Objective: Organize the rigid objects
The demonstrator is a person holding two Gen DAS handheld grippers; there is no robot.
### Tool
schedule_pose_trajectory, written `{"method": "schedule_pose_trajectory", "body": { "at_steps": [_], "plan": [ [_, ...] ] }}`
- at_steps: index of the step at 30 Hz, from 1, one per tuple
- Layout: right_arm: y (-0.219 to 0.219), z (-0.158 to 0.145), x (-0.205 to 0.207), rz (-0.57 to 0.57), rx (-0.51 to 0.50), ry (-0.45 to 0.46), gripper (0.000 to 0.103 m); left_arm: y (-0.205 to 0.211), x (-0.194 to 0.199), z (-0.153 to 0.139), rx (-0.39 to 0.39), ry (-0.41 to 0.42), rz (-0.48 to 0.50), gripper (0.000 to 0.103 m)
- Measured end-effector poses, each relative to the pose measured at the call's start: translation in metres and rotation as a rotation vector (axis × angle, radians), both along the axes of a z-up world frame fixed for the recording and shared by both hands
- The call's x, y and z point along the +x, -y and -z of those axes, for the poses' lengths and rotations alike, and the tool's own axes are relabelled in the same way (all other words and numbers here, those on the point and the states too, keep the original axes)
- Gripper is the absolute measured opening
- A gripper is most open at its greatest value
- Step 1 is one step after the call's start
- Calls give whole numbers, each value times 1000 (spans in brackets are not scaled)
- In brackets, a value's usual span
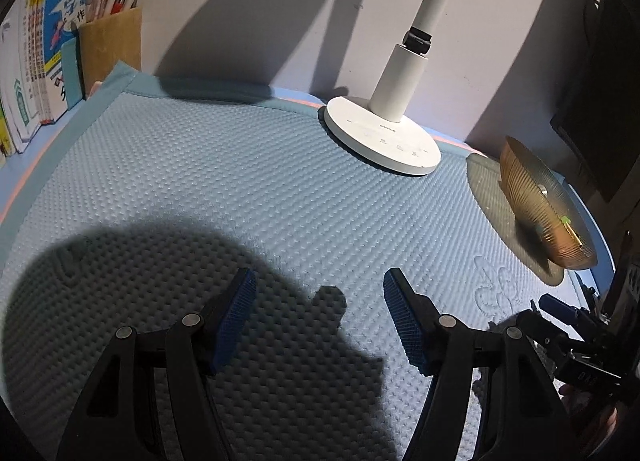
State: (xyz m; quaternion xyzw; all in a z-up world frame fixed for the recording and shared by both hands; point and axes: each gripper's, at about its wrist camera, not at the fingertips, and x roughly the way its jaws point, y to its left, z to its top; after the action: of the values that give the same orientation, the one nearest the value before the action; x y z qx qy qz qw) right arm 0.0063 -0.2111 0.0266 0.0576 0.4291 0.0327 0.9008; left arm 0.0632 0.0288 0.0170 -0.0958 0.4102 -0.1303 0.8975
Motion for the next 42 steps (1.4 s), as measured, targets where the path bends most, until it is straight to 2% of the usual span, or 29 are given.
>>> {"method": "schedule_pose_trajectory", "body": {
  "at_steps": [6, 10, 16, 21, 24, 26, 27, 30, 33, 36, 42],
  "plan": [
    [3, 0, 1, 8, 22, 0, 84, -7, 3, 3, -36, -36, -17, 64],
    [5, -2, 0, 24, 21, 5, 84, -7, 0, 2, -28, -29, -27, 64],
    [12, -2, 2, 57, 47, -4, 84, 4, -6, -2, 73, 13, -49, 64],
    [5, -10, -5, 70, -21, 41, 84, 13, -13, -7, 175, 31, -93, 65],
    [-3, -18, -10, 62, -55, 58, 84, 14, -28, -14, 139, 30, -98, 65],
    [-4, -23, -14, 78, -26, 43, 84, 16, -41, -16, 142, 36, -102, 65],
    [-5, -26, -16, 82, 8, 35, 84, 19, -48, -15, 159, 39, -99, 68],
    [-13, -28, -16, 84, 1, 24, 84, 26, -58, -11, 218, 58, -100, 69],
    [-26, -25, -17, 65, -67, 69, 84, 31, -59, -5, 274, 59, -117, 69],
    [-30, -11, -17, 73, -88, 60, 84, 33, -61, -5, 284, 74, -119, 72],
    [-26, -10, -13, 92, -91, 64, 89, 36, -64, -7, 282, 100, -99, 74]
  ]
}}
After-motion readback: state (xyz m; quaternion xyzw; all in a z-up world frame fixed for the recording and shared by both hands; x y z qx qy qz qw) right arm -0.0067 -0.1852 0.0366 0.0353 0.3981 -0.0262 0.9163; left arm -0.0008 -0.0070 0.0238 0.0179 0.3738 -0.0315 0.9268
